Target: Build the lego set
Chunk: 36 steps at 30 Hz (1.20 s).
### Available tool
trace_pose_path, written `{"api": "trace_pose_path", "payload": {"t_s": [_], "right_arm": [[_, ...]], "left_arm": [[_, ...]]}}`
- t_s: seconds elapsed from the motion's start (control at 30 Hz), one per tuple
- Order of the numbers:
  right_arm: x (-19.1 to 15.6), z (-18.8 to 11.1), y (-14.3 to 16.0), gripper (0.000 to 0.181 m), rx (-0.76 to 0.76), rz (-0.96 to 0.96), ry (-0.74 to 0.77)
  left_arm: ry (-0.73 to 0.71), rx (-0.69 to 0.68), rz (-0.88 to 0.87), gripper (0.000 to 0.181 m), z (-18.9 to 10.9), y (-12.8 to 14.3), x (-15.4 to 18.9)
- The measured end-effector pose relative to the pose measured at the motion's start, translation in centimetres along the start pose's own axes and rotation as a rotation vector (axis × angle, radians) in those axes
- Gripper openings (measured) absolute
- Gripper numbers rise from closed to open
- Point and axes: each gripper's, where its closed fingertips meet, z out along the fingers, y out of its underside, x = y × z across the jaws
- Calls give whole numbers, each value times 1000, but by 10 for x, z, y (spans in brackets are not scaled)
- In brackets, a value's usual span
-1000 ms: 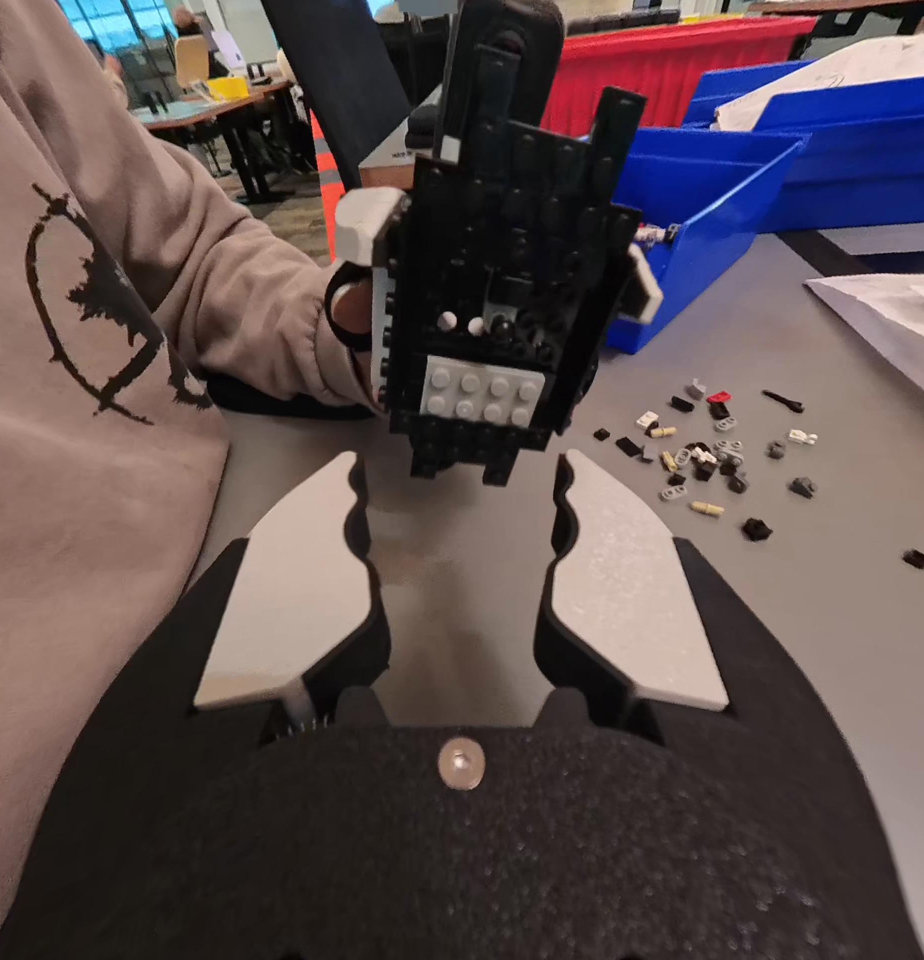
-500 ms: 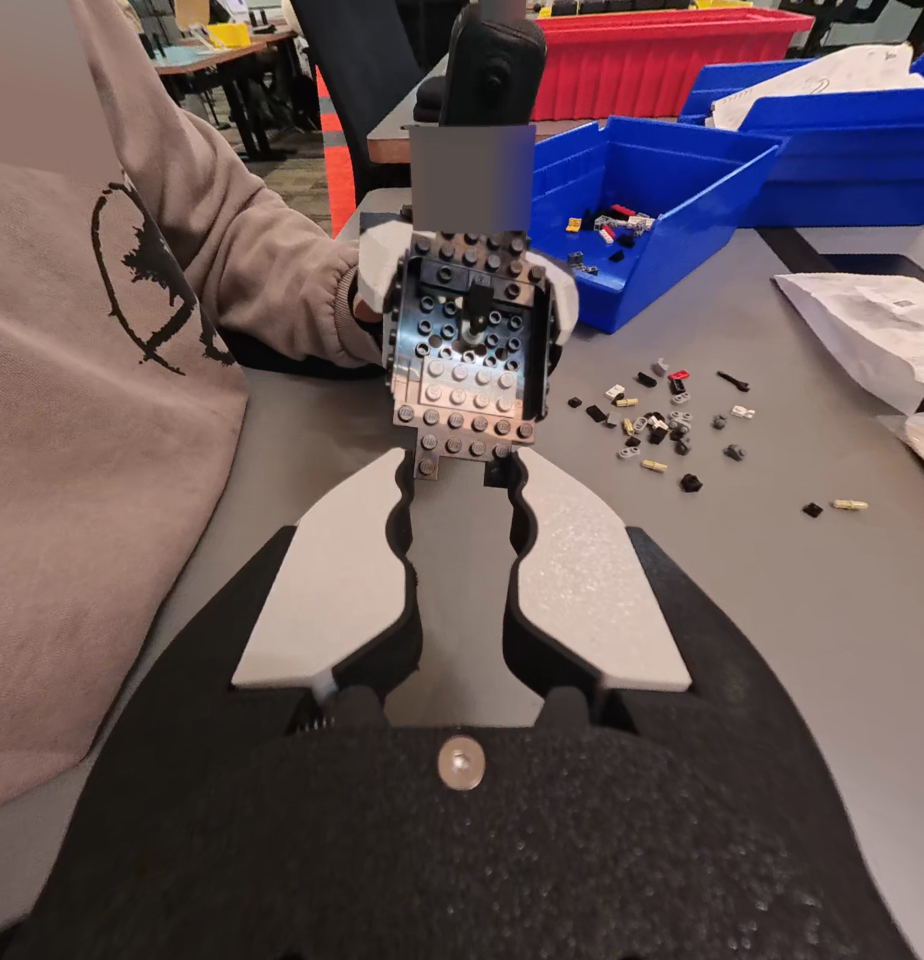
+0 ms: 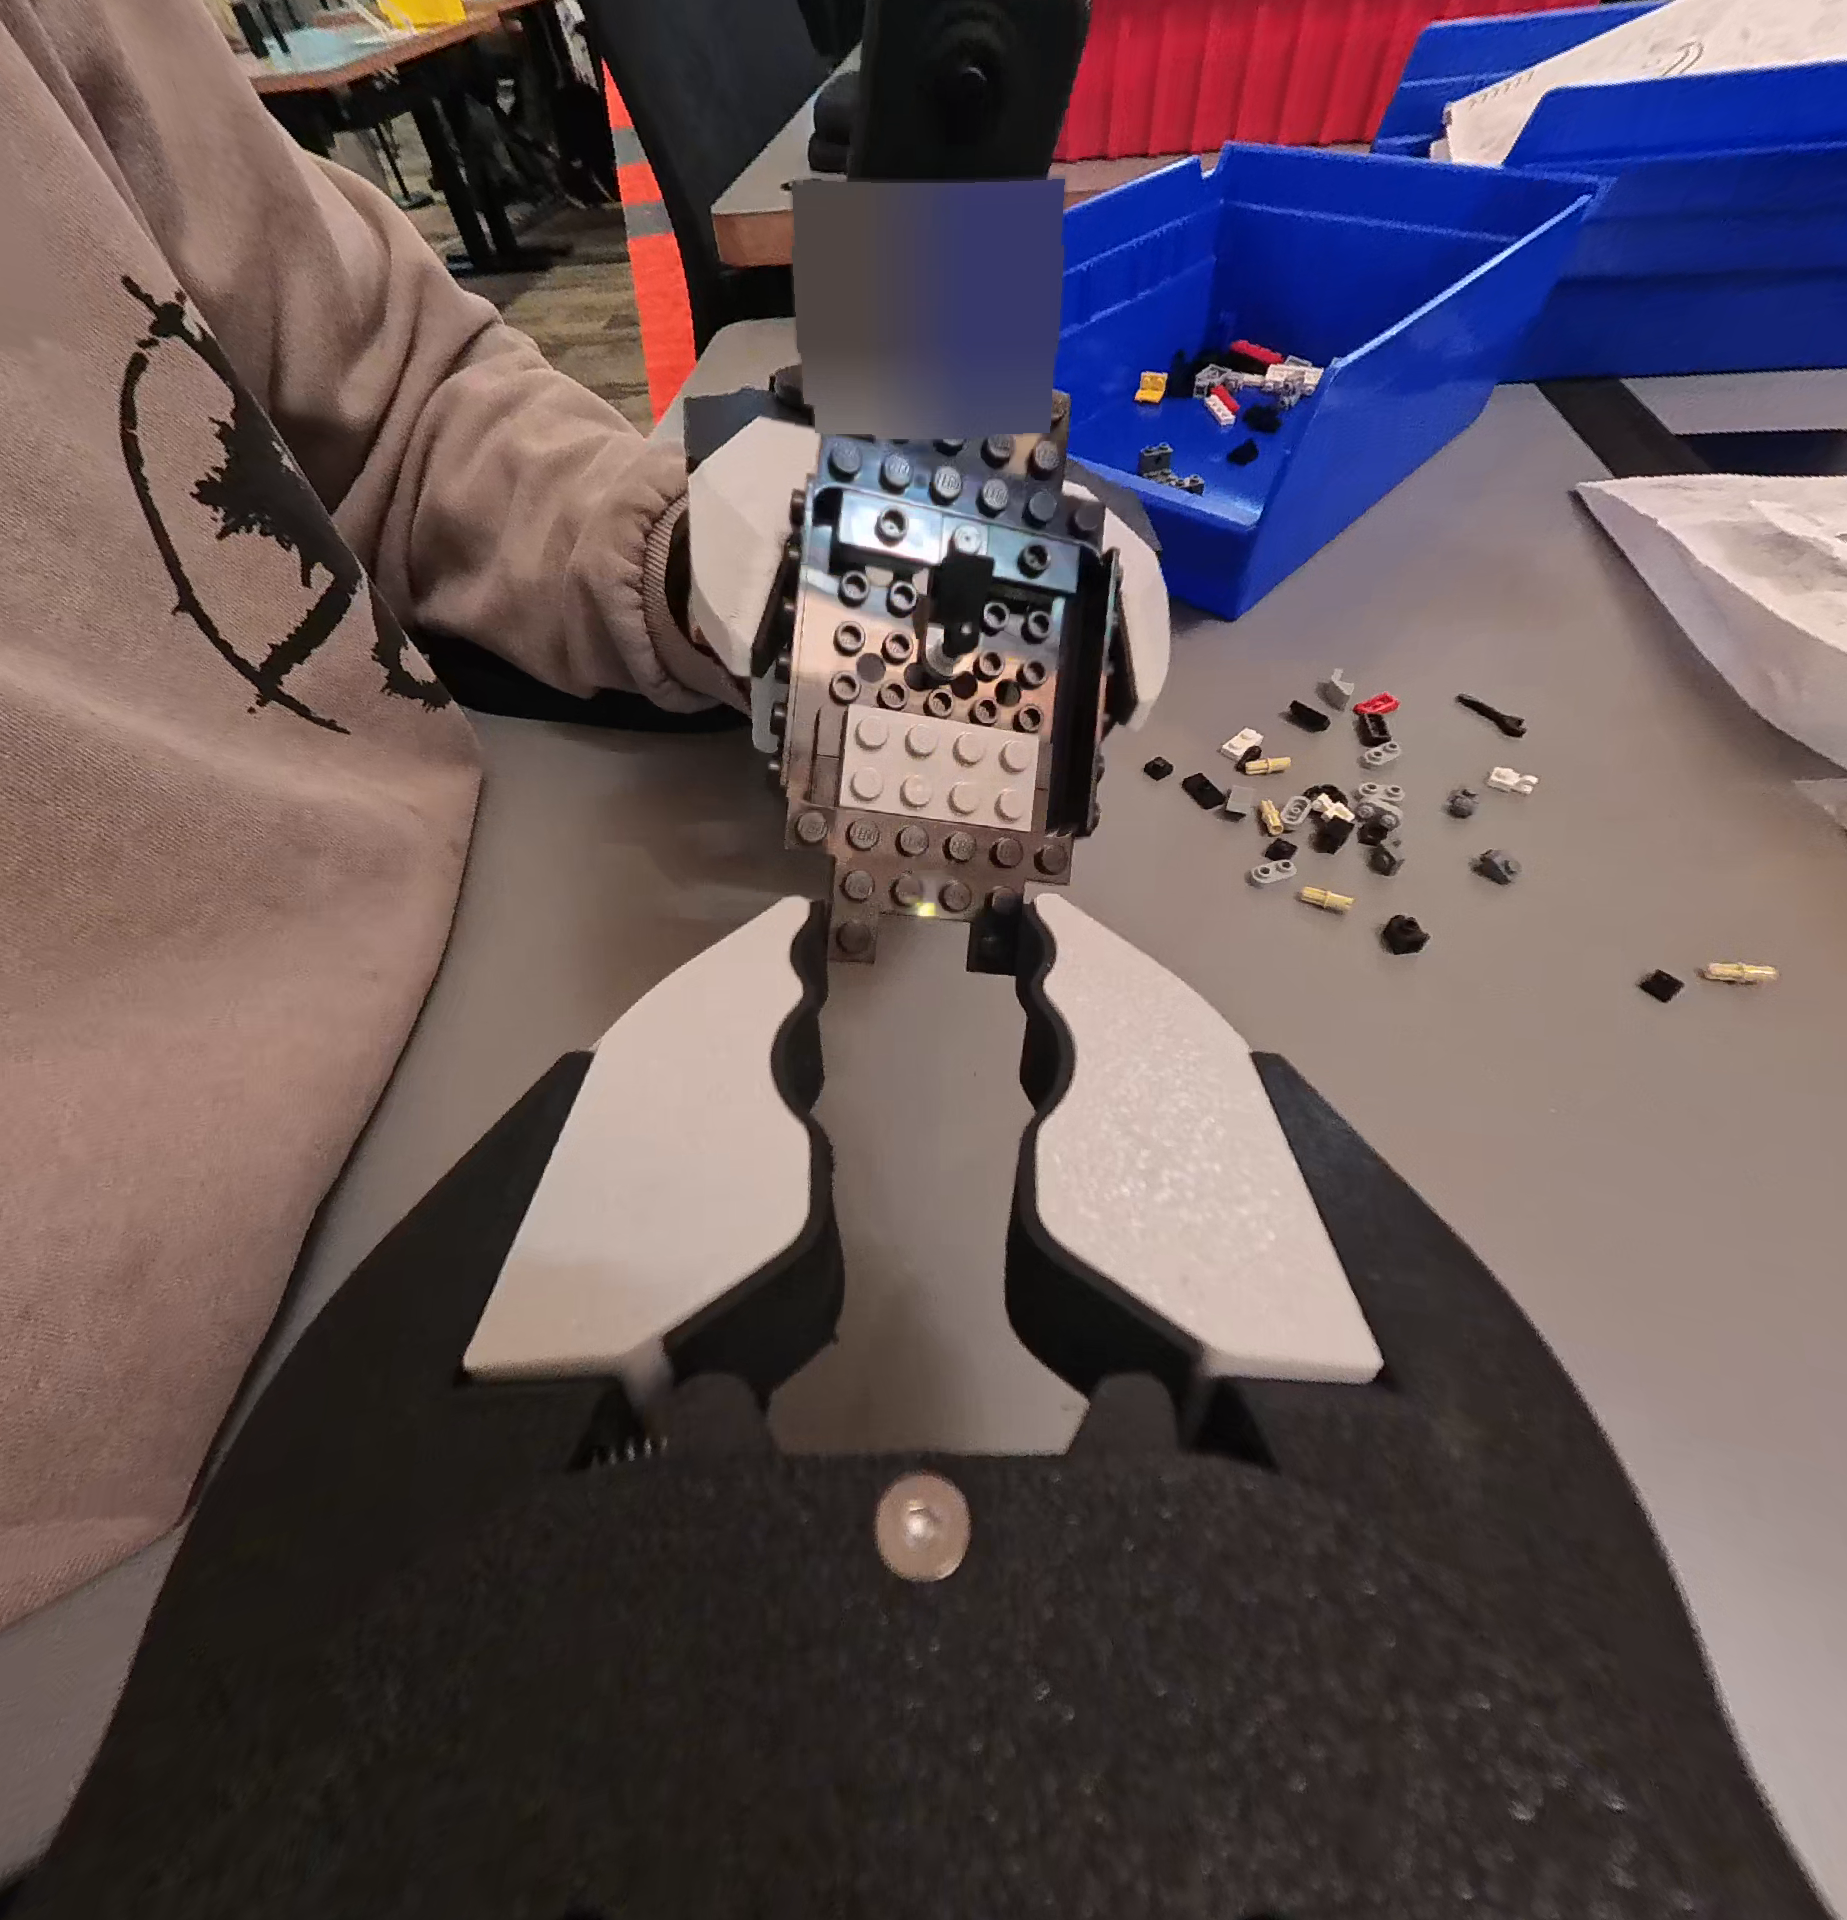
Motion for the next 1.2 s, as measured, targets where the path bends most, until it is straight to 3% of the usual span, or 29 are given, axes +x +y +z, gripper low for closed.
{"api": "trace_pose_path", "payload": {"t_s": [0.17,0.3,0.47,0.6,1.2], "right_arm": [[6,-15,-11,48,87,34,11],[5,-22,-33,30,206,50,10],[-2,0,-21,15,116,13,10],[-1,1,-20,5,116,18,7],[-2,3,-12,4,83,25,-8]], "left_arm": [[-6,-40,-10,59,1,5,-2],[-14,-112,-8,59,3,16,-2],[-15,-179,13,59,10,27,2],[-13,-188,22,59,10,28,3],[-25,-217,38,59,10,35,2]]}}
